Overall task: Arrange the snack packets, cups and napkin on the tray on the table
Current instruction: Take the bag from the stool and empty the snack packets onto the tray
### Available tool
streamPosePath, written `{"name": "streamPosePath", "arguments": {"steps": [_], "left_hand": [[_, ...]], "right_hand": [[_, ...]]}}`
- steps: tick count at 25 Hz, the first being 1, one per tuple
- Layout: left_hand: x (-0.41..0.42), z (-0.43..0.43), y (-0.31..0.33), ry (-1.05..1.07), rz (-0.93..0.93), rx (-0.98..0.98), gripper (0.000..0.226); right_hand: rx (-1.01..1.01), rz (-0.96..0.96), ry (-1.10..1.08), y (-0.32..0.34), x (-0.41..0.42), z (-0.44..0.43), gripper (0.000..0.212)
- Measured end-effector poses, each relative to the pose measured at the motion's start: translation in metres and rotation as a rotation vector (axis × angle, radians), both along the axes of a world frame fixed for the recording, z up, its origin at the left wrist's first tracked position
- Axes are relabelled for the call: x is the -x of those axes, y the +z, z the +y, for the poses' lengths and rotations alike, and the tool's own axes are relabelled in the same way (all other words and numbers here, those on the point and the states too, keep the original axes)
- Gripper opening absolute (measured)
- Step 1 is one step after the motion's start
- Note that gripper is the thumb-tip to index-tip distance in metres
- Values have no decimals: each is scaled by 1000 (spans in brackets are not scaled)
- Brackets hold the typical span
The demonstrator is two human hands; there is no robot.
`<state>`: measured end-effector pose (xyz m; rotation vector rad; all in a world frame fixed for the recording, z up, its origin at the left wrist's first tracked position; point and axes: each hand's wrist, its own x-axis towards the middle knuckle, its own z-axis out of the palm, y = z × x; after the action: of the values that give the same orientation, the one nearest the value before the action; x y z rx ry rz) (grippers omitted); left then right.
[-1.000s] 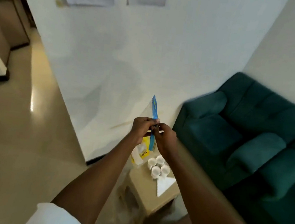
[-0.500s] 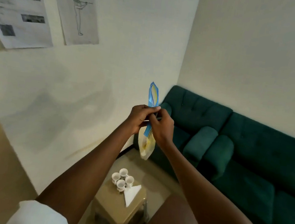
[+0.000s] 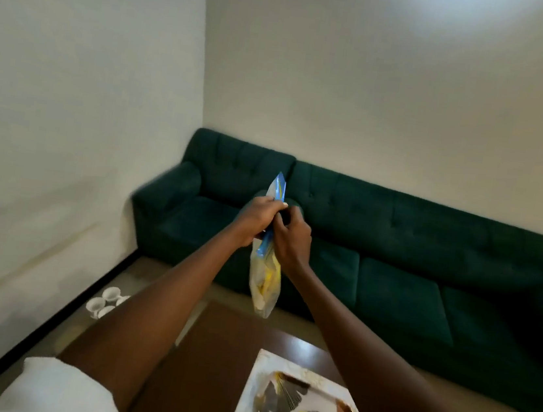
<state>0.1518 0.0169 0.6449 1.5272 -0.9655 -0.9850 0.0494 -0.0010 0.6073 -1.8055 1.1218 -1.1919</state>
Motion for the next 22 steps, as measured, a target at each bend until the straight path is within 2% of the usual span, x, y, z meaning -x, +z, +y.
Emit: {"name": "streamPosePath", "arguments": {"steps": [3,6,10,15,22], "left_hand": [[82,-9,-18,-70,-45,-74,21],[146,-13,-48,-150,-57,-118,22],[197,-18,-83,-181,-32,-177,31],[218,-29,-98,-261,-58,-197,40],[195,-35,-100,-279,-36,-146,32]], "right_hand": [[-12,91,-72,-25,82,-8,21],[-59,88,-107,-54,147,-7,16],[-166,84,-188,-81,195,0,19],[-228,48,-223,-91,220,-2,24],[-193,72,-266,-85,202,-15,27]]}}
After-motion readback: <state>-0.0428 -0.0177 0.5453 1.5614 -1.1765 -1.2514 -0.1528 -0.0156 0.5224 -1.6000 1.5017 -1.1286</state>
